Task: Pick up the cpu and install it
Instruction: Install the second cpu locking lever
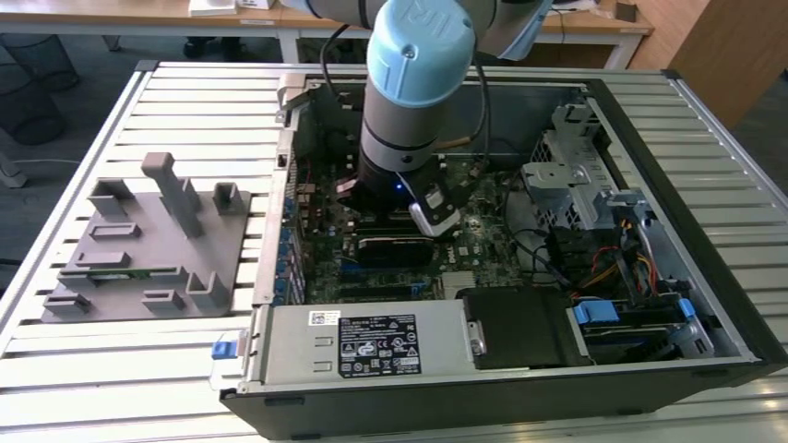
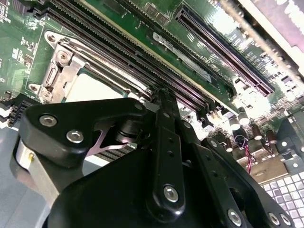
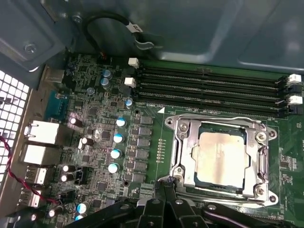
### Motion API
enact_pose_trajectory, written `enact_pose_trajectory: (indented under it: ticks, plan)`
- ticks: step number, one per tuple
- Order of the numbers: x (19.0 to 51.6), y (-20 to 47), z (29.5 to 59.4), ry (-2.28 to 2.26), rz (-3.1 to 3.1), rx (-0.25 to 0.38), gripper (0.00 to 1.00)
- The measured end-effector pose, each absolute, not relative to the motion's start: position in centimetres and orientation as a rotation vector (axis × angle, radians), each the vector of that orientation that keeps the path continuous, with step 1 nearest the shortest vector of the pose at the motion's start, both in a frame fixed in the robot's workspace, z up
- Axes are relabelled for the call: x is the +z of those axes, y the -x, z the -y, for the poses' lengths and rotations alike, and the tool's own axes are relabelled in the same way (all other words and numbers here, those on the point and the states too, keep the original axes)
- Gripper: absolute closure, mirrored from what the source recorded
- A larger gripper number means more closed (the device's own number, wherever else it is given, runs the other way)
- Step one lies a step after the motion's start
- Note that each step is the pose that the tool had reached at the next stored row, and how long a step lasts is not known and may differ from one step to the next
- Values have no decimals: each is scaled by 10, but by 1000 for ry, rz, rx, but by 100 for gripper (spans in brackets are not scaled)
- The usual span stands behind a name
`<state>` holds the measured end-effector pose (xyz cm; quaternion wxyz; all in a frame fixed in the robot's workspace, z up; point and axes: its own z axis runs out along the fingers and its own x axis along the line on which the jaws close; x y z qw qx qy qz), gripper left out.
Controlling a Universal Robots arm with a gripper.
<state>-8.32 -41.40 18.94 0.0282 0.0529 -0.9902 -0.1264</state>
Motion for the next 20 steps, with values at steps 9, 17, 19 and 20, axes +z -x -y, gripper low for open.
enact_pose_trajectory:
  ticks: [9,17,19,20]
  plan:
    - [189,87,414,-164,3054,-413,89]
    - [204,87,414,-164,3054,-412,89]
    - [204,87,413,-164,3054,-413,89]
    - [204,87,413,-164,3054,-412,89]
